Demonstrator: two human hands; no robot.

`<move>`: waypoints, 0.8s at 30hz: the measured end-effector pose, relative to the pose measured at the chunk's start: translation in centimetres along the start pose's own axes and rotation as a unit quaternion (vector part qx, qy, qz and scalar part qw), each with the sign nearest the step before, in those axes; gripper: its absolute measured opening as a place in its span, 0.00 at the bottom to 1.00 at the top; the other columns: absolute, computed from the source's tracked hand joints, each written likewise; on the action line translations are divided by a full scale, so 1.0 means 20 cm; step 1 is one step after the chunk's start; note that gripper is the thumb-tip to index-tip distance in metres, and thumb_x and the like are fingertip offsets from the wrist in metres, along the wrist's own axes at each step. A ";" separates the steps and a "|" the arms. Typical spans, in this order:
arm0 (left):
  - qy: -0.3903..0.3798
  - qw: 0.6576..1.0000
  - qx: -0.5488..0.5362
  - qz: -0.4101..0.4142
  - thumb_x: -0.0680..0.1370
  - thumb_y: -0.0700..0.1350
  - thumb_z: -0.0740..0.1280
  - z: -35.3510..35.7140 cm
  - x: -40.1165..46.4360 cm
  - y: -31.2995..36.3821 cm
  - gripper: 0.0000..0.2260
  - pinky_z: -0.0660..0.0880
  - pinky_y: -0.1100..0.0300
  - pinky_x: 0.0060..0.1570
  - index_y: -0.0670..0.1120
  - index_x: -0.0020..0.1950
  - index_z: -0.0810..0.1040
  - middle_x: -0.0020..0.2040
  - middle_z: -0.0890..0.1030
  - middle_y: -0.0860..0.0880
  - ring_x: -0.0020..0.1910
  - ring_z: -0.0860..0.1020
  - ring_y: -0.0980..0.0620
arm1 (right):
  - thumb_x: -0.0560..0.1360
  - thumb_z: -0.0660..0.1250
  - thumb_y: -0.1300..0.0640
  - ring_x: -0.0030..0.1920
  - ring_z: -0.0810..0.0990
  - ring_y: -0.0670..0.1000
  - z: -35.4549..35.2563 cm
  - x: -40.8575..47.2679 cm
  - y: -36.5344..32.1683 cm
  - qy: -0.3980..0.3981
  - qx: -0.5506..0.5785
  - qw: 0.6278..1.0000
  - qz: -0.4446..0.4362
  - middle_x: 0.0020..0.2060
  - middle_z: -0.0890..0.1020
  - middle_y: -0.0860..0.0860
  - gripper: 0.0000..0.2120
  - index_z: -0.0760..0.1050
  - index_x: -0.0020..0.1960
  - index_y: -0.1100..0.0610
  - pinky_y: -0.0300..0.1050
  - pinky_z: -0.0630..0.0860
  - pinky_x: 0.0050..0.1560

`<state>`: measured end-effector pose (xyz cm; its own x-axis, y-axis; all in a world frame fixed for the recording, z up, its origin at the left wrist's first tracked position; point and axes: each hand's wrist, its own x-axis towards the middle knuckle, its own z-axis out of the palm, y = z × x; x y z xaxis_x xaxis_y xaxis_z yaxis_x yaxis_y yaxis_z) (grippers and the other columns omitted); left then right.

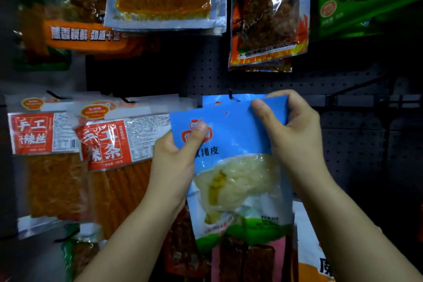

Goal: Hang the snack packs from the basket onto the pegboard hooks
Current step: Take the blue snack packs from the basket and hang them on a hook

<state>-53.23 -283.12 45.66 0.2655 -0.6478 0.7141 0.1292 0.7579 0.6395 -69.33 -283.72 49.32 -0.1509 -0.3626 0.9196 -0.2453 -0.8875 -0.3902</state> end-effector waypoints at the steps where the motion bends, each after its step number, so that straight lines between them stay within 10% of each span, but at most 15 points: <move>1: 0.000 1.000 0.004 0.010 0.70 0.53 0.71 0.00 0.01 0.02 0.03 0.79 0.60 0.38 0.56 0.38 0.84 0.39 0.86 0.52 0.41 0.84 0.53 | 0.74 0.70 0.51 0.38 0.78 0.38 0.01 0.01 -0.01 0.009 -0.004 1.000 -0.010 0.35 0.79 0.38 0.08 0.72 0.39 0.46 0.33 0.74 0.36; 24: -0.015 0.996 0.058 -0.064 0.73 0.50 0.71 0.05 0.21 -0.04 0.08 0.81 0.55 0.42 0.50 0.36 0.82 0.38 0.86 0.50 0.39 0.84 0.51 | 0.75 0.68 0.50 0.38 0.79 0.44 0.06 0.14 0.13 0.041 -0.067 0.995 0.056 0.36 0.78 0.44 0.08 0.72 0.39 0.48 0.47 0.76 0.39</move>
<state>-53.11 -286.45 48.40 0.2245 -0.7422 0.6314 0.0487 0.6557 0.7535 -69.22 -287.49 50.92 -0.2606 -0.4276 0.8656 -0.3482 -0.7947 -0.4973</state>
